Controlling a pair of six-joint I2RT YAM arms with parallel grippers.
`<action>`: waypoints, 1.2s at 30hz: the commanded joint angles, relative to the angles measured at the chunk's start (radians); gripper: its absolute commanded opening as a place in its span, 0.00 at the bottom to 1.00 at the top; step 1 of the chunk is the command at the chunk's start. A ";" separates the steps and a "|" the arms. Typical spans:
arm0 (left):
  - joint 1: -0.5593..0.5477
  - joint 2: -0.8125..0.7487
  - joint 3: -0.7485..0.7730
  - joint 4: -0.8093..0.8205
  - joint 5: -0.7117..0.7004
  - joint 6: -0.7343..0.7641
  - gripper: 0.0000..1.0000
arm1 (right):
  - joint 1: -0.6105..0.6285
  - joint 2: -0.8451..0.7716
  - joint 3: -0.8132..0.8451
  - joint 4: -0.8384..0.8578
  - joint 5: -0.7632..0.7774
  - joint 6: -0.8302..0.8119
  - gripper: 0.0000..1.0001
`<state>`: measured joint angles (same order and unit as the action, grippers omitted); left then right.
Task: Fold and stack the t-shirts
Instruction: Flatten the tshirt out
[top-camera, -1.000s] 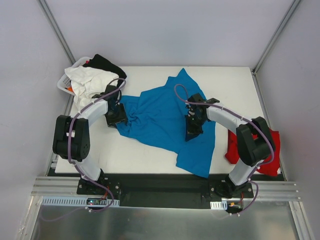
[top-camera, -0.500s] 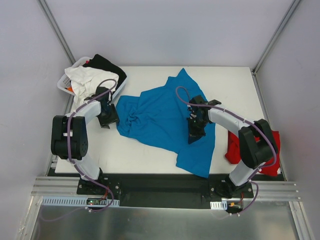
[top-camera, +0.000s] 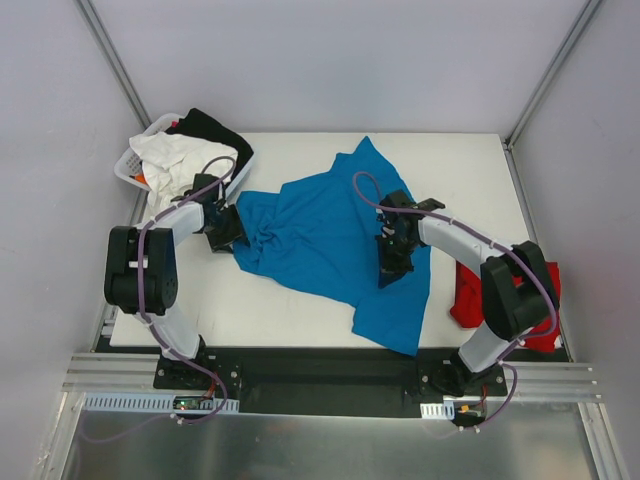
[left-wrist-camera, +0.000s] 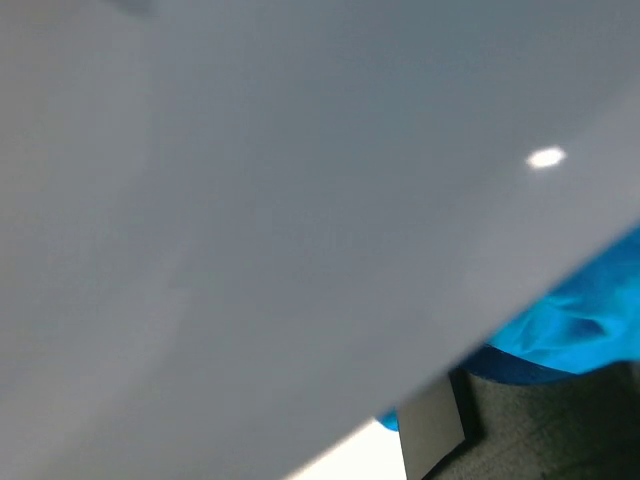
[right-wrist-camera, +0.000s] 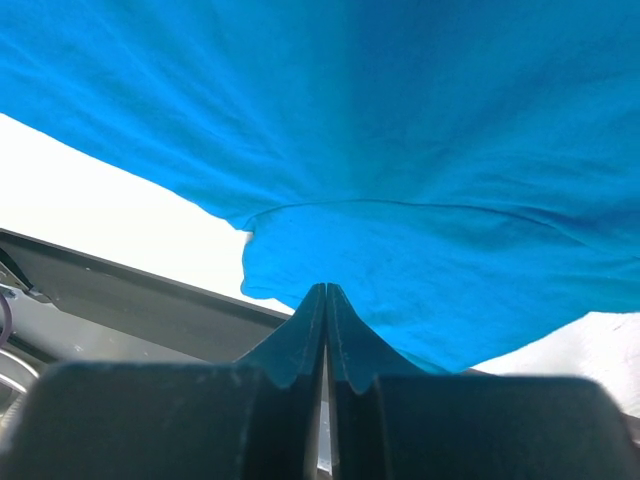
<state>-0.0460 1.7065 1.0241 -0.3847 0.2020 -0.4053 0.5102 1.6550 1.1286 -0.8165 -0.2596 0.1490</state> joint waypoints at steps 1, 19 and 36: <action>-0.009 0.036 0.060 0.014 0.060 -0.018 0.52 | -0.001 -0.067 -0.004 -0.029 0.026 0.007 0.05; -0.012 -0.169 0.008 -0.094 0.024 -0.038 0.00 | 0.001 -0.052 -0.024 -0.012 0.025 0.024 0.05; -0.083 -0.547 0.084 -0.664 0.030 -0.066 0.09 | 0.010 0.060 0.010 0.073 -0.027 0.032 0.04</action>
<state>-0.0906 1.2339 1.1397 -0.8757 0.2371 -0.4488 0.5137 1.7050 1.0943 -0.7528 -0.2665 0.1757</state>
